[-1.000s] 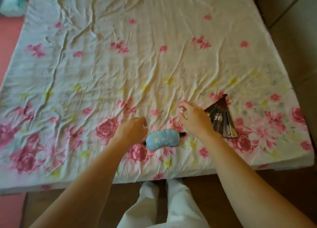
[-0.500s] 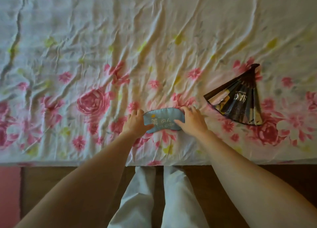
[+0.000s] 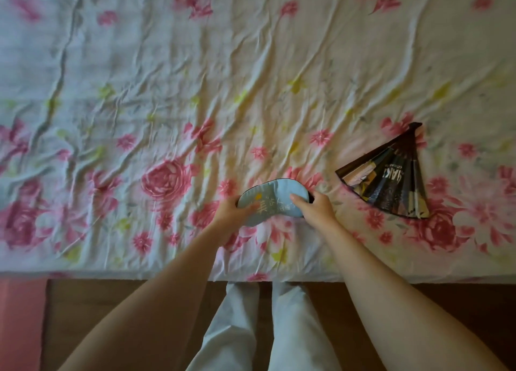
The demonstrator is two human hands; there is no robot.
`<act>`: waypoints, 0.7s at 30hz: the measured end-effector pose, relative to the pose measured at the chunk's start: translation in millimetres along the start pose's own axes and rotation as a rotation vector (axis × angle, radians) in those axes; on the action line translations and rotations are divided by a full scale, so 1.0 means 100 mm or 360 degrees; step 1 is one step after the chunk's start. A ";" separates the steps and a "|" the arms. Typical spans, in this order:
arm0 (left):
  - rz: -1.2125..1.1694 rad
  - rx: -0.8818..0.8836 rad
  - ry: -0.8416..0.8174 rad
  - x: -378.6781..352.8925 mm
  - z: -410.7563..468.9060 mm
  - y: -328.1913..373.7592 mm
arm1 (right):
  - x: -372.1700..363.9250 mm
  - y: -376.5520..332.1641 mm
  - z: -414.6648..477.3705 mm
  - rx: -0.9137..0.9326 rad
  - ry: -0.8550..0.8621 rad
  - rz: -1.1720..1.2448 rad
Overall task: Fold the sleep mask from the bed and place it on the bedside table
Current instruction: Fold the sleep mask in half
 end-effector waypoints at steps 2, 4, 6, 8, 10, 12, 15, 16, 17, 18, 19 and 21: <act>-0.0291 -0.0127 0.0021 0.17 -0.26 0.26 | 0.04 -0.30 -0.22 0.0038 -0.0007 0.0346; -0.0571 -0.0242 0.0009 0.32 -0.56 0.58 | 0.08 -0.67 -0.48 0.0131 -0.0054 0.0651; -0.0798 -0.0365 -0.0026 0.44 -0.88 0.93 | 0.11 -1.06 -0.78 0.0211 -0.0104 0.0874; -0.1013 -0.0505 -0.0082 0.53 -1.22 1.25 | 0.13 -1.44 -1.14 0.0286 -0.0142 0.1003; -0.1171 -0.0609 -0.0168 0.61 -1.57 1.51 | 0.13 -1.76 -1.50 0.0385 -0.0165 0.1084; -0.1250 -0.0703 -0.0240 0.69 -1.92 1.67 | 0.10 -2.01 -1.84 0.0471 -0.0165 0.1170; -0.1430 -0.0783 -0.0306 0.78 -2.34 1.75 | -0.05 -2.23 -2.27 0.0609 -0.0295 0.1600; -0.1490 -0.0790 -0.0313 0.80 -2.45 1.76 | -0.13 -2.27 -2.39 0.0627 -0.0410 0.1780; -0.1547 -0.0793 -0.0318 0.82 -2.54 1.76 | -0.23 -2.31 -2.50 0.0626 -0.0524 0.1926; -0.1612 -0.0791 -0.0321 0.83 -2.62 1.76 | -0.32 -2.34 -2.58 0.0614 -0.0613 0.2015; -0.1681 -0.0786 -0.0325 0.83 -2.68 1.77 | -0.40 -2.37 -2.65 0.0601 -0.0661 0.2058; -0.1842 -0.0763 -0.0316 0.82 -2.78 1.81 | -0.53 -2.45 -2.76 0.0571 -0.0689 0.2108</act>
Point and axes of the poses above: each hand's wrist, its own z-axis towards the middle knuckle, its own x-axis out of the back of the hand, y = z × x, the point moved 4 cm from there along z, towards the middle knuckle, and after that the axes turned 9 degrees about -y, right-handed, at the moved point
